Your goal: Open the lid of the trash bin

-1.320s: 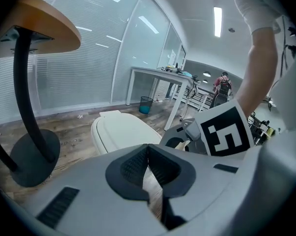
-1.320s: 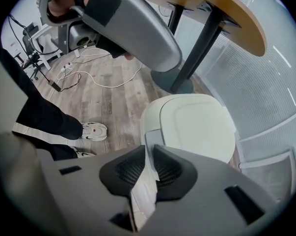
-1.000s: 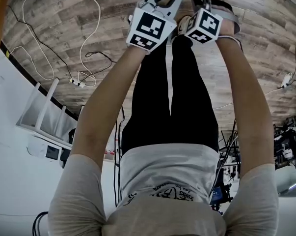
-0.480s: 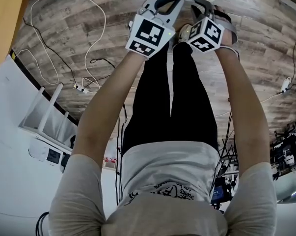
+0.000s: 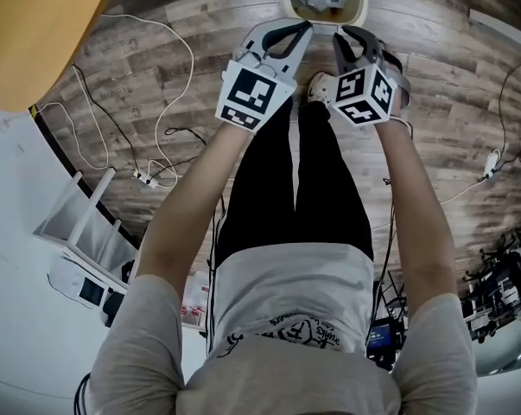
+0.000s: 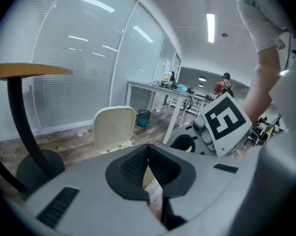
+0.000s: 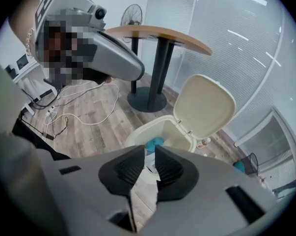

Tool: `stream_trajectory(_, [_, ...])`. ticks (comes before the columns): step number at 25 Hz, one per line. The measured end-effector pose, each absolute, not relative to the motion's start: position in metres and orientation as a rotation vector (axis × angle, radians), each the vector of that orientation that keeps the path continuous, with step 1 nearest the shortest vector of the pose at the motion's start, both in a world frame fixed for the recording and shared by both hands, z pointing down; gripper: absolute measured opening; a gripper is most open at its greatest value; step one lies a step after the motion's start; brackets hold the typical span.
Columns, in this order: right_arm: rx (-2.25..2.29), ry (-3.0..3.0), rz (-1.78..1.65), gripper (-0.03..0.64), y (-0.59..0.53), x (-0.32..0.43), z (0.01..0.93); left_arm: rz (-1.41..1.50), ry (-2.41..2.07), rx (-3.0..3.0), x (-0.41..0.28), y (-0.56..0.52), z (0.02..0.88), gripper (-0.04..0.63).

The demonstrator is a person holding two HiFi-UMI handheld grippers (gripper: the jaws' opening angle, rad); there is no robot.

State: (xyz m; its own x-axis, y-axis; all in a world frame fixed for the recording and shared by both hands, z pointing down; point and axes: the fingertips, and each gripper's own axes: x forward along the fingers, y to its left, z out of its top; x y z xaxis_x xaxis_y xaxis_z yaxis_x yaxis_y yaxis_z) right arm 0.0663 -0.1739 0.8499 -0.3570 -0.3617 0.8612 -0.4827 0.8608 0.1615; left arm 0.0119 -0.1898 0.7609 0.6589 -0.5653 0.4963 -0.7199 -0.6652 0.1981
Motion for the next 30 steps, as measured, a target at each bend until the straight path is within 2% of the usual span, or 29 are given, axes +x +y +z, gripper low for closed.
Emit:
stream_trajectory(14, [0.838,-2.121,0.271,0.061,-0.177,0.077,0.706,0.444,-1.078,2.508,0.000,-0.192,0.633,0.020])
stream_trajectory(30, [1.044,-2.376,0.325,0.048,-0.182,0.077,0.499,0.260,-1.155,2.527,-0.008,-0.171,0.462,0.020])
